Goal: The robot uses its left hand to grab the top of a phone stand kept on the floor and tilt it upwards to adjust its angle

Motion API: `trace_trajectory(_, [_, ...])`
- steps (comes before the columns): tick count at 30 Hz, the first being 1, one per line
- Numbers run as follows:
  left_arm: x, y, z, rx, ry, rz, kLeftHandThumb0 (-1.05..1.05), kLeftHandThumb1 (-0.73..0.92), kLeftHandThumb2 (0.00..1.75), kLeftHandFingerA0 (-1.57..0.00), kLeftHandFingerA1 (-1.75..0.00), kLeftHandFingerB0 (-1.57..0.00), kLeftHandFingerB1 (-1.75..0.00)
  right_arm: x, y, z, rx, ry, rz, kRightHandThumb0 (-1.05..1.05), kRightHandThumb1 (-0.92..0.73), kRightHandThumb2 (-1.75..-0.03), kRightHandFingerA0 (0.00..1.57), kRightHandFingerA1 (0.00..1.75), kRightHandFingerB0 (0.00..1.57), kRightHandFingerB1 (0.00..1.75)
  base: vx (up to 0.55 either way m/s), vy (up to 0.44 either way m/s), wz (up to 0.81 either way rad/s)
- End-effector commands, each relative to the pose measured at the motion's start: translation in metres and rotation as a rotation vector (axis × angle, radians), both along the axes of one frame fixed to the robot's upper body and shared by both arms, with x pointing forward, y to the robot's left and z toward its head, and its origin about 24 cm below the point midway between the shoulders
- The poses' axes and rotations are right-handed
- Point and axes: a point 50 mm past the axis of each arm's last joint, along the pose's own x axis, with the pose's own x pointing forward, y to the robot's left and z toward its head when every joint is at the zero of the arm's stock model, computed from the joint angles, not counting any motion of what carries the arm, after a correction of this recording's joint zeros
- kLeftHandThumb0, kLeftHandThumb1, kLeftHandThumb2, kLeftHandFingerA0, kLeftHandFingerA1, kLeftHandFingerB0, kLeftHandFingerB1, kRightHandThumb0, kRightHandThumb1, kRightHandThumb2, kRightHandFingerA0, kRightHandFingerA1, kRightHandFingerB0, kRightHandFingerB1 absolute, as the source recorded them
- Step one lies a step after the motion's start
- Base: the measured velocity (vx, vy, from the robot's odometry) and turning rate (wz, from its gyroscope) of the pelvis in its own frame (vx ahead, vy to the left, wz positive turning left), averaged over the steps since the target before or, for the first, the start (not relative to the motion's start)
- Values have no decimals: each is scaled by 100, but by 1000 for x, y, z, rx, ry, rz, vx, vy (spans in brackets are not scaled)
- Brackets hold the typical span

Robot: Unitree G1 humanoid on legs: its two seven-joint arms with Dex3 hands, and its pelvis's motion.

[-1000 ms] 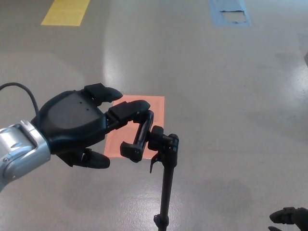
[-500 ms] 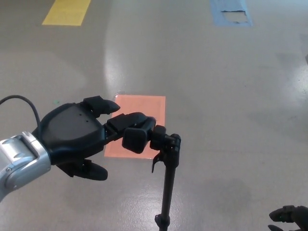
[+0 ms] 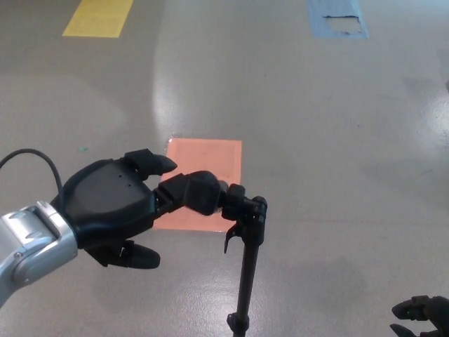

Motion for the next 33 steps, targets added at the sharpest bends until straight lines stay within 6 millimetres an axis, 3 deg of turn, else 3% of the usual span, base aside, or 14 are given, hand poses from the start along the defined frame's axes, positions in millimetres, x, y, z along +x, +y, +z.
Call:
trace_trajectory(1, [-2,3,-8,36,13,12,-86,65,102,-14,-32,0,-16,2,-6,4,-18,9,-4,-59,-82,-65,26,36,25,31,0,0,0])
trace_trajectory(5, [0,5,-8,47,10,17,-86,65,102,-15,-30,0,-15,6,-4,6,-16,5,-2,-59,-82,-65,26,36,25,32,0,0,0])
trace_trajectory(6, [0,5,-8,47,11,17,-89,68,84,-10,-24,-1,-11,6,-4,6,-15,4,-4,-58,-82,-65,26,36,25,32,0,0,0])
trace_trajectory(7, [0,6,-8,46,12,17,-89,68,84,-10,-24,-1,-11,7,-4,7,-13,4,-6,-58,-82,-65,26,36,25,32,0,0,0])
trace_trajectory(8, [0,6,-9,43,12,17,-85,65,104,-17,-30,0,-16,7,-4,7,-12,3,-6,-58,-82,-65,26,36,25,32,0,0,0])
trace_trajectory(13, [-1,9,-16,26,53,33,-88,67,104,-7,-29,-1,-15,7,-4,7,-14,5,-2,-59,-80,-65,24,36,27,33,0,0,0])
trace_trajectory(19, [0,10,-17,27,69,40,-91,68,102,-8,-27,-8,-13,8,-4,8,-19,2,4,-59,-82,-65,27,36,26,31,0,0,0])
trace_trajectory(20, [1,11,-16,26,65,41,-85,66,104,-11,-28,0,-15,9,-5,9,-20,2,3,-59,-82,-65,27,36,26,31,0,0,0])
trace_trajectory(23, [1,12,-15,21,56,41,-85,65,103,-14,-29,0,-15,9,-4,9,-23,1,7,-59,-82,-65,27,37,26,31,0,0,0])
trace_trajectory(27, [0,13,-15,25,57,39,-89,68,104,-8,-27,-7,-16,9,-4,9,-21,1,11,-59,-83,-65,28,37,26,31,0,0,0])
trace_trajectory(33, [-3,12,-18,19,72,31,-86,65,103,-7,-29,0,-15,9,-4,9,-23,3,13,-58,-83,-65,27,36,25,31,0,0,0])
